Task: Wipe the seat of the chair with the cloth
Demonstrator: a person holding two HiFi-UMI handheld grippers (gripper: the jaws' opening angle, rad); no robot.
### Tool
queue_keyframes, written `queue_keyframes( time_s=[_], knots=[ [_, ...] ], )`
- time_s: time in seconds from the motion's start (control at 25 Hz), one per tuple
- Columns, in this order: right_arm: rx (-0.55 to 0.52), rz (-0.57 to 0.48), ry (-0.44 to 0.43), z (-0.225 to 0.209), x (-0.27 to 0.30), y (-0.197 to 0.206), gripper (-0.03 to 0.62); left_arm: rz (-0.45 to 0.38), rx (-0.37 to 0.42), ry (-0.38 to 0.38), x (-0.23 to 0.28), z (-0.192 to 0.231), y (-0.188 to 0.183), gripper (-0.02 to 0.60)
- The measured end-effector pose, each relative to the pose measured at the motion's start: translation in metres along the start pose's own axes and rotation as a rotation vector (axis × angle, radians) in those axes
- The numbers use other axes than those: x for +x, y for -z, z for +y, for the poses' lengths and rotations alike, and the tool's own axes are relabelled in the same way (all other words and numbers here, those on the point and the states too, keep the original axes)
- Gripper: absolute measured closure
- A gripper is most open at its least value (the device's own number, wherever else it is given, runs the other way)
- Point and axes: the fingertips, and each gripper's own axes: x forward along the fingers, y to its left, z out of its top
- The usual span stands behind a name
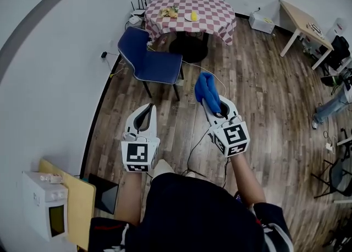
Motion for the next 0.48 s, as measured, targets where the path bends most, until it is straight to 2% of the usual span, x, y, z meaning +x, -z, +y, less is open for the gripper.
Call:
queue_keyframes(
  time_s=[0.32,0.48],
  knots=[
    [0.014,0.014,0.000,-0.023,0.009,0.007,0.528,0.002,0.022,0.015,0.030,-0.007,-0.007,0.565],
    [0.017,0.019,-0.001,-0.030,0.030,0.010,0.528,0.012,0.038,0.017,0.050,0.005,-0.004,0.565]
  ],
)
